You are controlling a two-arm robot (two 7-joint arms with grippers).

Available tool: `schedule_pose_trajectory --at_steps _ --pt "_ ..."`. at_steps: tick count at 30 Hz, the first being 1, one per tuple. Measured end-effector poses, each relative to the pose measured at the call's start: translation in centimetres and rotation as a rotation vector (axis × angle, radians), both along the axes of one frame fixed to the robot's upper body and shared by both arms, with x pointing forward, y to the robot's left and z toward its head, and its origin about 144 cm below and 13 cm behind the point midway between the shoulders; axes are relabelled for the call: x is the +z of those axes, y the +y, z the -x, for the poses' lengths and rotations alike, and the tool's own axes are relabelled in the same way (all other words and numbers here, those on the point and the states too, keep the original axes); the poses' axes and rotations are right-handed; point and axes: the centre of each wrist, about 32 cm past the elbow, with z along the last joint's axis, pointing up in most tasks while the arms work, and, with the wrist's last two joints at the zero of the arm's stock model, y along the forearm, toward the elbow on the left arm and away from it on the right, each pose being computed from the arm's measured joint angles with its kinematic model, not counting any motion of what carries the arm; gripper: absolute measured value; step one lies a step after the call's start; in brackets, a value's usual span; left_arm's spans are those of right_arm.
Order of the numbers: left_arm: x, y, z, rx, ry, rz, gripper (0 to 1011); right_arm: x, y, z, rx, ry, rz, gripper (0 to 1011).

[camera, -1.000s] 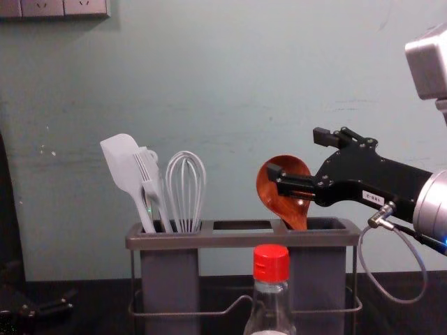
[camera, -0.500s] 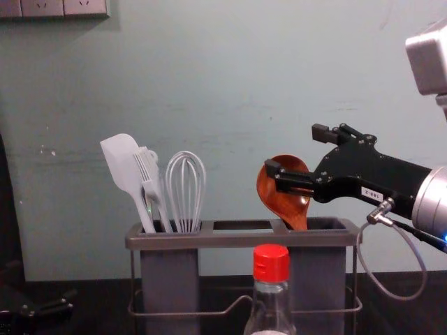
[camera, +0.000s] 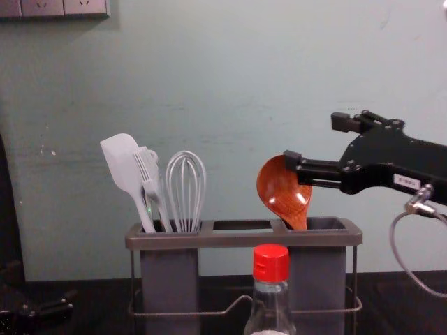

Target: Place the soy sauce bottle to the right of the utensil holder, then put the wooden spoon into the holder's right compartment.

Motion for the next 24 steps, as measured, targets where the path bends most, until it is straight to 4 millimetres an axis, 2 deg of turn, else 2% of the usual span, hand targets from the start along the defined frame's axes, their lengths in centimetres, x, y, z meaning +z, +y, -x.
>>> schedule_pose_trajectory --at_steps 7,13,24 --pt "0.0 0.0 0.0 0.0 0.0 0.0 1005 0.8 -1.0 2.3 0.023 0.01 -0.009 1004" --pt "0.0 0.0 0.0 0.0 0.0 0.0 1005 0.7 -1.5 4.0 0.033 0.023 -0.024 1004" --pt "0.0 0.0 0.0 0.0 0.0 0.0 1005 0.0 -0.9 5.9 0.068 0.076 -0.041 1004"
